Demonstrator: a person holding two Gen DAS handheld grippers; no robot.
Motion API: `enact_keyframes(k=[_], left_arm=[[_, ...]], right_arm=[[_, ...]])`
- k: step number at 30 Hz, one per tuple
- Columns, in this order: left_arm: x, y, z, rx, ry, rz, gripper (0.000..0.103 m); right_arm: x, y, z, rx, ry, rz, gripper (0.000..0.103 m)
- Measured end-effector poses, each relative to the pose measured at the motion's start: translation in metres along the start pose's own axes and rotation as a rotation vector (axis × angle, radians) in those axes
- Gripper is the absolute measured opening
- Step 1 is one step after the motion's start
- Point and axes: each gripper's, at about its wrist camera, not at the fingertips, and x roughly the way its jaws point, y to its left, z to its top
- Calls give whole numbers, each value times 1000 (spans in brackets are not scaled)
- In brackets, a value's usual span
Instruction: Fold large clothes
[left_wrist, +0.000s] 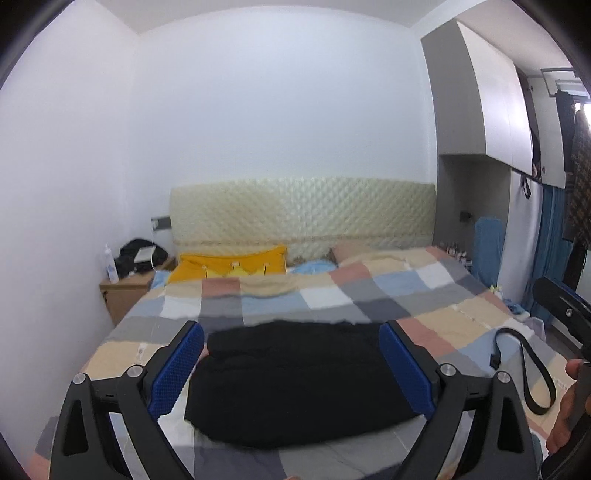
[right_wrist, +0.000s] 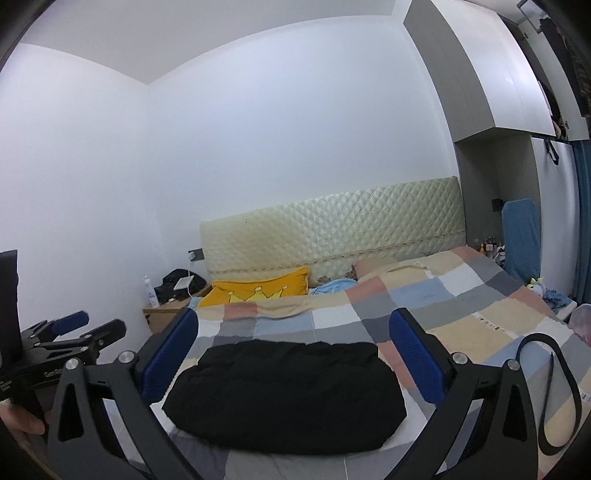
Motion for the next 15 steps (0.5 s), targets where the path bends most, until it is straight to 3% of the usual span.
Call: enact_keyframes(k=[5, 12, 15], left_arm=[[5, -4, -22, 16, 40, 19, 97], [7, -4, -53, -9, 104, -13, 97], [10, -4, -63, -23, 124, 13, 97]], right_arm=[[-2, 0, -19, -3, 41, -32, 103], [-2, 3, -50, -7, 112, -19, 103], [-3, 9, -62, -42, 127, -16, 103]])
